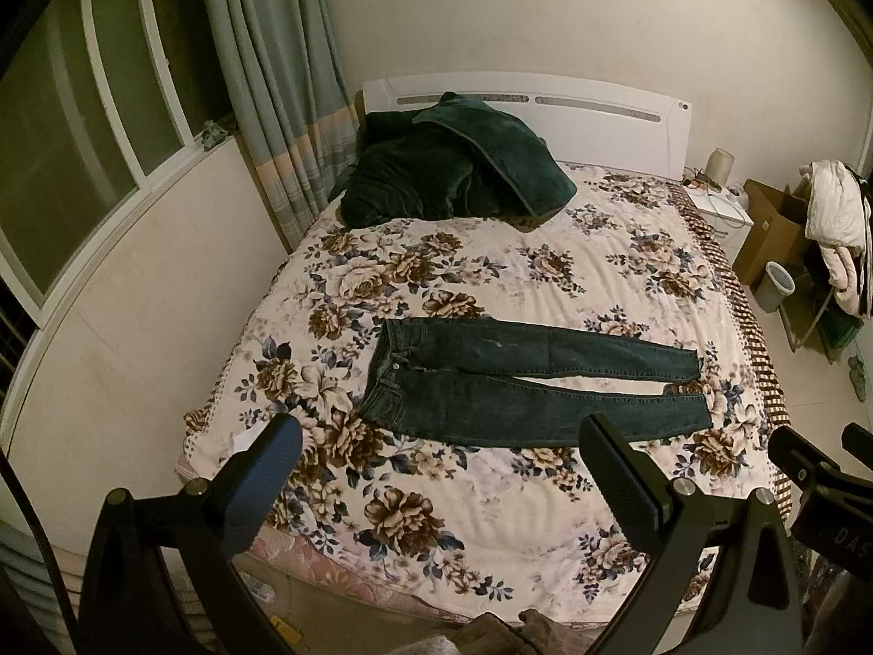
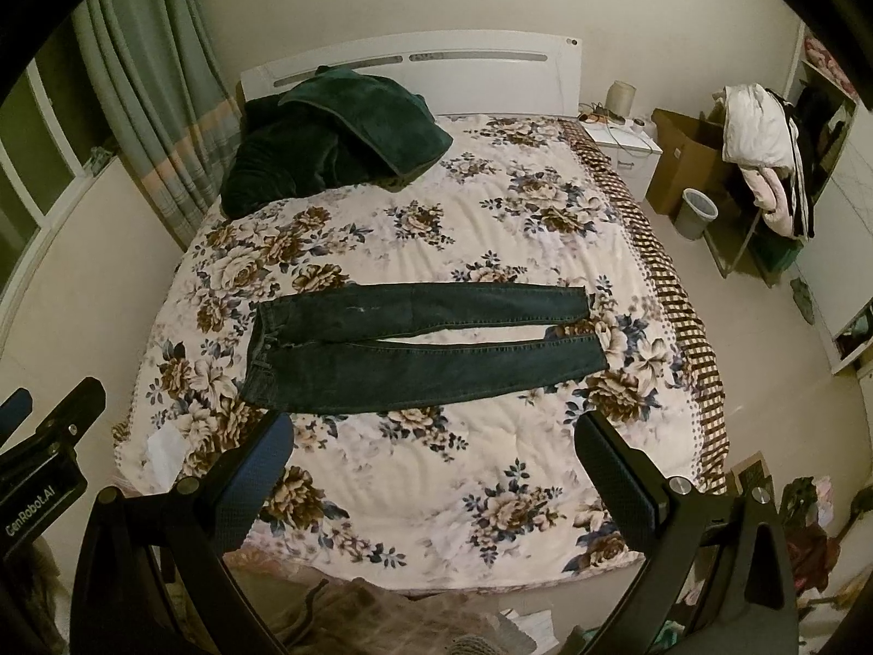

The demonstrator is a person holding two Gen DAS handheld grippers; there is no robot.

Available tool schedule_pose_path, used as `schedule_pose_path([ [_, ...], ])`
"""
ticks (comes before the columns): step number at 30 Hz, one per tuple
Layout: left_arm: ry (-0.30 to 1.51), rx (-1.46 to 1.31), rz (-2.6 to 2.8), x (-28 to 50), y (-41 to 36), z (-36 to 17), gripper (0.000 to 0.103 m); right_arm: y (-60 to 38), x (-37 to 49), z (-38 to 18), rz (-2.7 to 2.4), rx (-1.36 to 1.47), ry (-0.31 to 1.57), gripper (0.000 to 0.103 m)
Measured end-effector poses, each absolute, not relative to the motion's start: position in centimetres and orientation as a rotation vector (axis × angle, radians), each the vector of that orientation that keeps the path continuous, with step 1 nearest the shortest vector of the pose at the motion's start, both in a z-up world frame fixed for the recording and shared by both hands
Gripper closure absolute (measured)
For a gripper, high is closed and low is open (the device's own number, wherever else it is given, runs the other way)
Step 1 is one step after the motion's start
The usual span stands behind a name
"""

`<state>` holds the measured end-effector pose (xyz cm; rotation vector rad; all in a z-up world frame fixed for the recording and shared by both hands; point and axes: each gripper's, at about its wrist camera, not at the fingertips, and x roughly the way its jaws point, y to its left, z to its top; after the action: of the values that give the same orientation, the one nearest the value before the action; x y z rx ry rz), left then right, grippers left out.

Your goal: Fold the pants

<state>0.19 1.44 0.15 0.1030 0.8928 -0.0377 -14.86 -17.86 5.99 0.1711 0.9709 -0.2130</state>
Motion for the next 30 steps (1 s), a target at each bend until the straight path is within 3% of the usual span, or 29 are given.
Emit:
schedule_pose_path([
  [11,0.895,0.106,-0.029,0.2,1.4,-0.2,0.0,-17.9,-14.3,4.6,-0.224,0.189,0.991,0.0],
  [16,0.909,0.143,-0.009,4.2,1.7,-1.9,0.0,-18.7,-11.9,3.0,-0.265,0.195,1.017,0.0],
  [23,0.959,0.199,-0.029,12.5,1.2,-7.5,0.0,-22.5,-2.8,-1.5,-0.307,0.213,1.055,0.0],
  [30,1.033,0.203,-0.061,20.9,0.3,-16.0,0.0,-23.9,10.8,-11.8,-0.331,0.173,1.145,0.0],
])
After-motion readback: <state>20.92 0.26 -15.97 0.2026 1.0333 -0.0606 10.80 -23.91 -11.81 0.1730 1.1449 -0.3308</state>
